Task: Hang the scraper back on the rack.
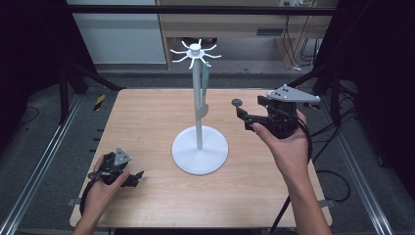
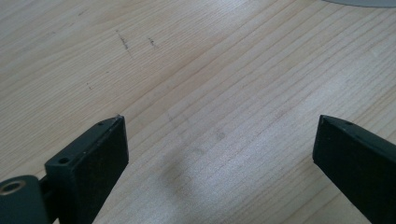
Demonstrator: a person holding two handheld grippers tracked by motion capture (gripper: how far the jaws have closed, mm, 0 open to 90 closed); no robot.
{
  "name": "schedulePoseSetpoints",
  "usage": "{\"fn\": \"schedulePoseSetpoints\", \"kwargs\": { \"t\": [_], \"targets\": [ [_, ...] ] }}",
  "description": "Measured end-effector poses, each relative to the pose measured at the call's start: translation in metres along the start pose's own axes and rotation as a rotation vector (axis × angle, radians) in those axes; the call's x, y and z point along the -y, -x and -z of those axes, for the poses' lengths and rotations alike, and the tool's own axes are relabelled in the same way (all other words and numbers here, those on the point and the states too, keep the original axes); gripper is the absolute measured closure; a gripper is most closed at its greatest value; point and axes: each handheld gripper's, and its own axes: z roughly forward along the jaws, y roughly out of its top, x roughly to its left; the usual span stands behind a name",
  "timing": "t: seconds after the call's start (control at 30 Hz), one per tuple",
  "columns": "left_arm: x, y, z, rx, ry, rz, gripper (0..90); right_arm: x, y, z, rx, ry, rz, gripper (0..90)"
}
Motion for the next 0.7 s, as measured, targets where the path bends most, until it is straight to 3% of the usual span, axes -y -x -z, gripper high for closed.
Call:
{"fn": "schedulePoseSetpoints", "kwargs": {
  "t": [0.33,0.7],
  "targets": [
    [0.0,0.001,0.0,0.001,0.0,-0.002,3.2,0.021,0.006,0.003,0.015,0.011,-0.007,13.6],
    [0.0,0.002,0.0,0.002,-0.002,-0.008,3.2,0.056,0.015,0.003,0.043,-0.019,-0.044,11.0]
  ]
}}
